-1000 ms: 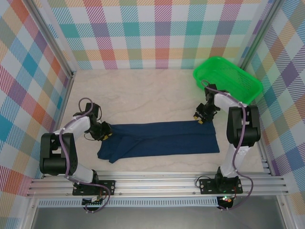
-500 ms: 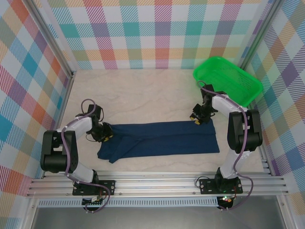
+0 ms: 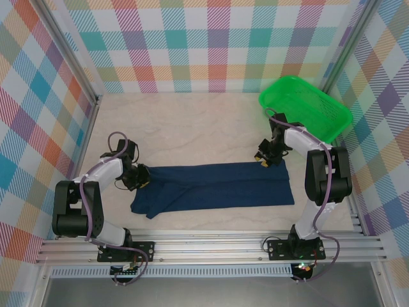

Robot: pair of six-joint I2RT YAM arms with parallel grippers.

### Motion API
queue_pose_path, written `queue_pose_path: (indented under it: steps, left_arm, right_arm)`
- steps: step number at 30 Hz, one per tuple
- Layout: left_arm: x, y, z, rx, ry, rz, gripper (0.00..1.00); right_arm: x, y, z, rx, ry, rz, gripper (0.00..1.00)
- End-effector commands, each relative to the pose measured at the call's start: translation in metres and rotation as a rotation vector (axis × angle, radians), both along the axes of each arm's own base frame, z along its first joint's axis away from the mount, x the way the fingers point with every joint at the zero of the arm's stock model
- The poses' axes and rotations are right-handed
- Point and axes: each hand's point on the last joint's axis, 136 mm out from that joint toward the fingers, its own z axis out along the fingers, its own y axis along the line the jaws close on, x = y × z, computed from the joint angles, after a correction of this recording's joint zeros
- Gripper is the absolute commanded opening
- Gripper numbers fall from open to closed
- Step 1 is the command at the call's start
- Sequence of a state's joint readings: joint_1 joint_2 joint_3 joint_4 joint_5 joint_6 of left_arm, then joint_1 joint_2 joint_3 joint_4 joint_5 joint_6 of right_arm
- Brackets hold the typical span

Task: Fold and stack the t-shirts

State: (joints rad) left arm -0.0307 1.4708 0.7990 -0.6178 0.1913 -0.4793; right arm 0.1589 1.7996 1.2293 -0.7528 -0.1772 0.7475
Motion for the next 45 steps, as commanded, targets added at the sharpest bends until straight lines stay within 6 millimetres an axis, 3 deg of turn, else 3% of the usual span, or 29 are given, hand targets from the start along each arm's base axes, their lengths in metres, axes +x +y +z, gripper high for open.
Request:
queue_pose_path:
  steps: [1,9,13,21,34,45]
  left_arm:
    - [-0.005,-0.004,0.004,-0.006,0.006,-0.010,0.09]
    - [-0.017,0.000,0.004,0.026,0.036,-0.030,0.09]
    - [-0.023,0.002,0.002,0.040,0.041,-0.032,0.22]
    - [-0.017,-0.001,-0.013,0.022,0.048,-0.013,0.23]
    - [-0.007,-0.011,-0.012,0.035,0.036,-0.037,0.17]
    - [-0.011,-0.006,-0.005,0.072,0.042,-0.038,0.00]
  right_arm:
    - [-0.003,0.005,0.000,0.013,0.008,0.011,0.27]
    - [-0.005,0.004,0.000,0.009,0.005,0.019,0.27]
    - [-0.007,0.005,-0.001,0.014,0.008,0.018,0.27]
    - [-0.006,0.005,-0.001,0.014,0.007,0.020,0.27]
    - [-0.008,0.005,-0.002,0.012,0.011,0.024,0.27]
    - [-0.006,0.006,-0.001,0.016,0.004,0.030,0.27]
